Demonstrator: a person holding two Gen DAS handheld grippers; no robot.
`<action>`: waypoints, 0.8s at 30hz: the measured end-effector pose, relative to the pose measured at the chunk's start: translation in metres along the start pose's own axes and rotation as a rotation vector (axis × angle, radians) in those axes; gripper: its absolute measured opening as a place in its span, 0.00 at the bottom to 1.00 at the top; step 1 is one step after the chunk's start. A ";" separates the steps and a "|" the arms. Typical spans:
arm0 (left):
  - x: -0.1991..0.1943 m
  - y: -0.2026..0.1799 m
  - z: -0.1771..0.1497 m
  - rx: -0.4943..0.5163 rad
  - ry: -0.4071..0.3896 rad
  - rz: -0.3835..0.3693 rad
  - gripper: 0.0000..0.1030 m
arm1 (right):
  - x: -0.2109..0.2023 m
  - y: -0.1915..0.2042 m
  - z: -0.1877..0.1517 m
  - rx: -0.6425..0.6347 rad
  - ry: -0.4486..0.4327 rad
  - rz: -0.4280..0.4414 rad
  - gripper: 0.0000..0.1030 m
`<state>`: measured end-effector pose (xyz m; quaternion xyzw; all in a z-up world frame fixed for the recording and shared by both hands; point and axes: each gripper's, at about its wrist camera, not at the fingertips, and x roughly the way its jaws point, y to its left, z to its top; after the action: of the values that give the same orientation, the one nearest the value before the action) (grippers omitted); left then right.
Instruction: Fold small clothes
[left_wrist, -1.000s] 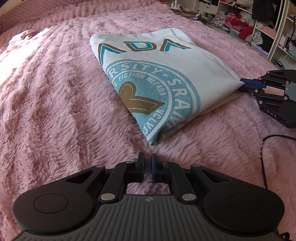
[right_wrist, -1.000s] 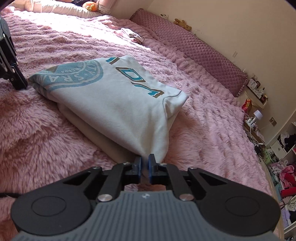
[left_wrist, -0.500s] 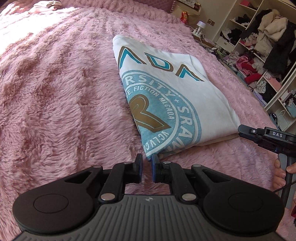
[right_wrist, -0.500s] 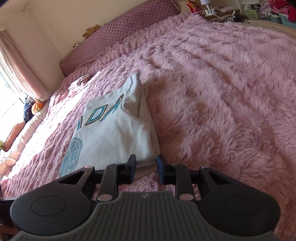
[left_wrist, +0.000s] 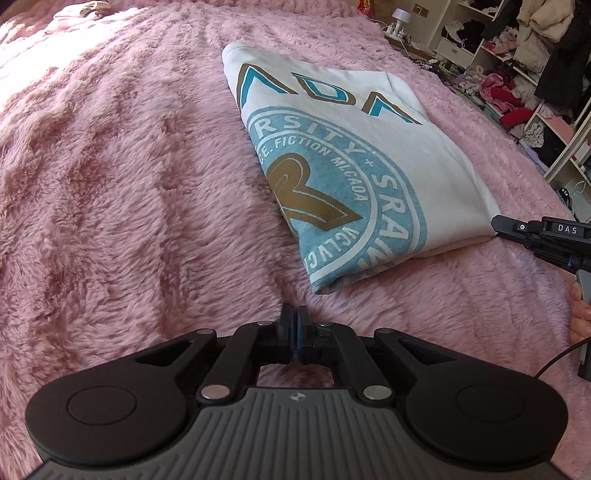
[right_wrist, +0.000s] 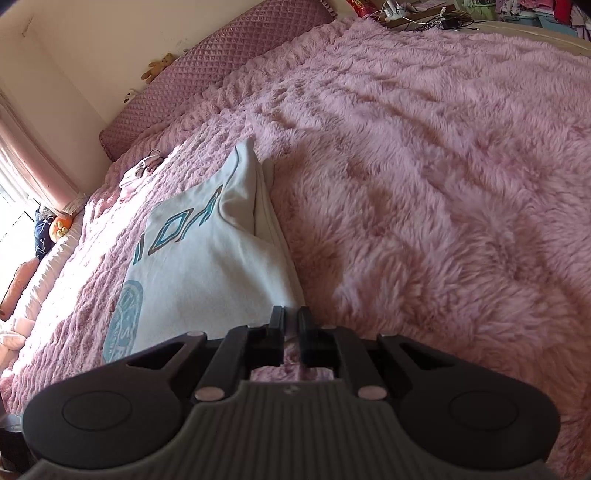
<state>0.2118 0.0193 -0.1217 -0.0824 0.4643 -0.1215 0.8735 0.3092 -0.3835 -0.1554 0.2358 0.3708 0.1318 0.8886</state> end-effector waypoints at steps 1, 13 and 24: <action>-0.008 0.002 0.002 -0.018 -0.024 -0.007 0.02 | -0.001 0.000 0.001 -0.003 -0.004 0.004 0.04; 0.000 -0.017 0.049 -0.124 -0.159 -0.163 0.10 | -0.004 0.042 0.042 -0.091 -0.140 0.195 0.33; 0.031 -0.002 0.038 -0.203 -0.098 -0.155 0.11 | 0.045 0.026 0.021 -0.133 -0.030 0.053 0.26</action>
<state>0.2602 0.0099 -0.1243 -0.2118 0.4234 -0.1370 0.8701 0.3541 -0.3497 -0.1560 0.1880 0.3418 0.1758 0.9038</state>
